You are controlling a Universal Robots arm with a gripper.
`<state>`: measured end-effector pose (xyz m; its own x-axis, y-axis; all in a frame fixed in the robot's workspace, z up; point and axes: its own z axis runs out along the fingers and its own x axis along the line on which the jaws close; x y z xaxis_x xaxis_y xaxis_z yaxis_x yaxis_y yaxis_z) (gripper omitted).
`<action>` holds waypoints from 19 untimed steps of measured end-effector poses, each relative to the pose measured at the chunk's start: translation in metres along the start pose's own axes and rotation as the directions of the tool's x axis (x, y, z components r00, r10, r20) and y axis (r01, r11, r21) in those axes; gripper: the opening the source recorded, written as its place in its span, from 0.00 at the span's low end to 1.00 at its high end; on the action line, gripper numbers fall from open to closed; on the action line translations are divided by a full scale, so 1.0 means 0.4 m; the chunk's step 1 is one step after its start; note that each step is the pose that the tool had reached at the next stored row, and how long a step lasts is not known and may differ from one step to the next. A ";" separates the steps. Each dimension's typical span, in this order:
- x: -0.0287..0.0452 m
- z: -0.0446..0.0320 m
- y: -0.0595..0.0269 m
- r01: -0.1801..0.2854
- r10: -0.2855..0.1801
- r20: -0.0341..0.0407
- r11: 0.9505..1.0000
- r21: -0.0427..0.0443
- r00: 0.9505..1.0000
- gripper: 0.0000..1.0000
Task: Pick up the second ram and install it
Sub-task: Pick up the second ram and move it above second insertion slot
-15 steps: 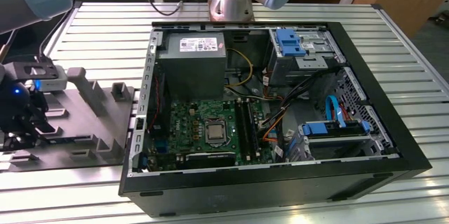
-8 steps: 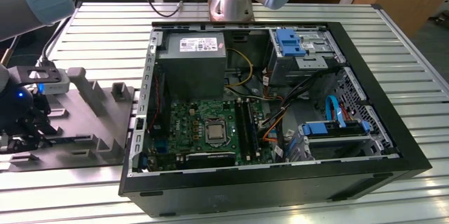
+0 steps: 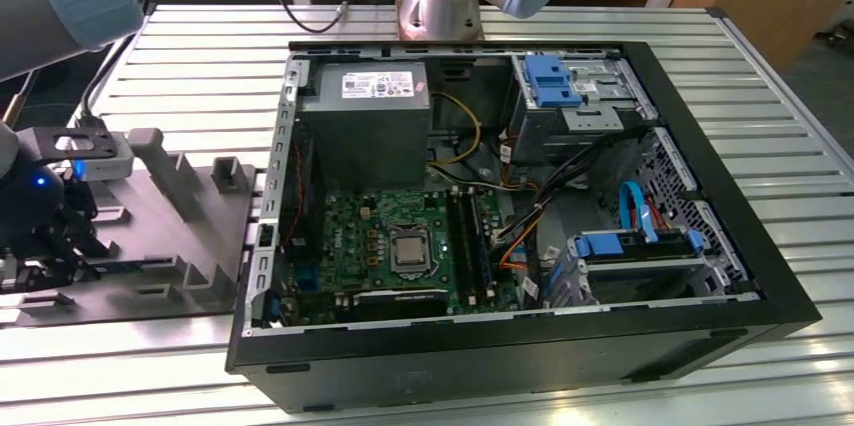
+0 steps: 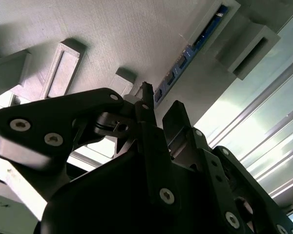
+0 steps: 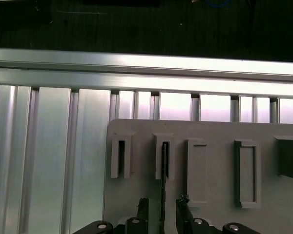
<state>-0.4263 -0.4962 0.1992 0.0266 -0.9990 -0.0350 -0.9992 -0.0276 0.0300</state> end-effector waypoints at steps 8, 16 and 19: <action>0.000 0.001 0.000 0.000 0.000 0.000 1.000 0.000 1.000 0.34; 0.000 0.001 0.000 0.000 0.000 0.000 1.000 0.000 1.000 0.27; 0.000 0.001 0.000 0.000 0.000 0.000 1.000 0.000 1.000 0.26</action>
<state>-0.4263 -0.4963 0.1986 0.0265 -0.9990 -0.0350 -0.9992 -0.0276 0.0300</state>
